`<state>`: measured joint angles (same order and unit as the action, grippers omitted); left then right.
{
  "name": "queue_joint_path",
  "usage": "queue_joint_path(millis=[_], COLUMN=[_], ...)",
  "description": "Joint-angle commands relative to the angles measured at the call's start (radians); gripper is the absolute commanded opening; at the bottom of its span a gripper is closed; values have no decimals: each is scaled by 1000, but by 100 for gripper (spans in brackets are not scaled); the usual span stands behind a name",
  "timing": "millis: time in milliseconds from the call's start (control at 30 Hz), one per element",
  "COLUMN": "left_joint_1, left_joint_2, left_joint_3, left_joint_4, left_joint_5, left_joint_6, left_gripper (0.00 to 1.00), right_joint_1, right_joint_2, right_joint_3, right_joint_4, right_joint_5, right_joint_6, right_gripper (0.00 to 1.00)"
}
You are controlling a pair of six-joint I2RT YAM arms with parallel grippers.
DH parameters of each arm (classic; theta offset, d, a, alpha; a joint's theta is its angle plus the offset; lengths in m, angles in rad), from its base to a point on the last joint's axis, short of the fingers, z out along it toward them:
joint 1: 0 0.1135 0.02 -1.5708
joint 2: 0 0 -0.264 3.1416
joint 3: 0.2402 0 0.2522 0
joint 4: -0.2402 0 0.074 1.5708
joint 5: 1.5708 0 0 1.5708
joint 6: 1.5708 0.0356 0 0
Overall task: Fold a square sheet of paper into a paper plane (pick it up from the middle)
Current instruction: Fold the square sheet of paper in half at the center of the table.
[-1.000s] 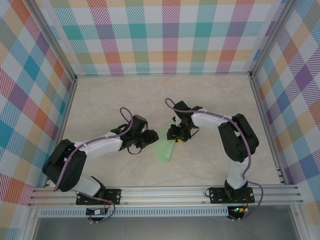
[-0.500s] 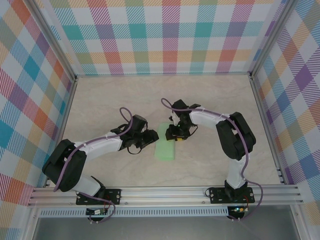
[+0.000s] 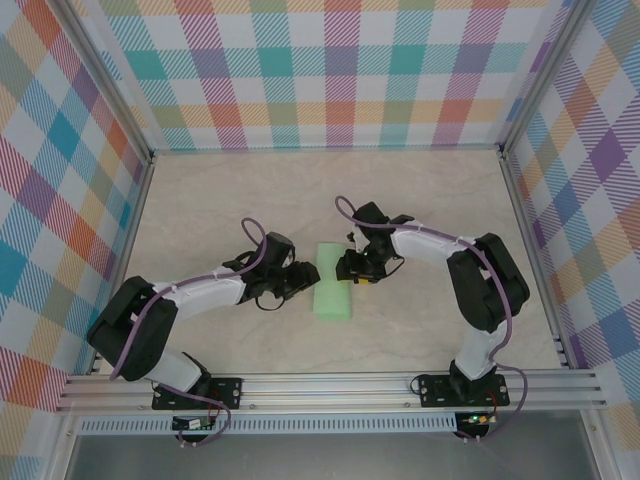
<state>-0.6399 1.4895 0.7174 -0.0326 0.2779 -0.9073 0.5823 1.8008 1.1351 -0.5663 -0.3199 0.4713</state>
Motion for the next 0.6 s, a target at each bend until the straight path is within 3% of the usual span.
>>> queue_joint_path(millis=[0,133,400,567], left_joint_1=[-9,-14,-12,-6], left_joint_2=[30,28,-93,-166], left_joint_3=[16,18,7,-14], left_joint_4=[29,4,-210,-285], left_joint_5=[22,-15,-259,-342], left_joint_6=[-9,-25,-74,-99], left_gripper=[45,42,43,44], right_joint_1=[-4,-4,-4,-3], right_joint_2=[13,45,106,139], right_joint_3=[-19,7,52,80], right_joint_4=[36,-9,-70,-104], right_joint_5=[-22,6,15,32], right_joint_6=[48,22,-25,-23], right_gripper=[48,48,51,53])
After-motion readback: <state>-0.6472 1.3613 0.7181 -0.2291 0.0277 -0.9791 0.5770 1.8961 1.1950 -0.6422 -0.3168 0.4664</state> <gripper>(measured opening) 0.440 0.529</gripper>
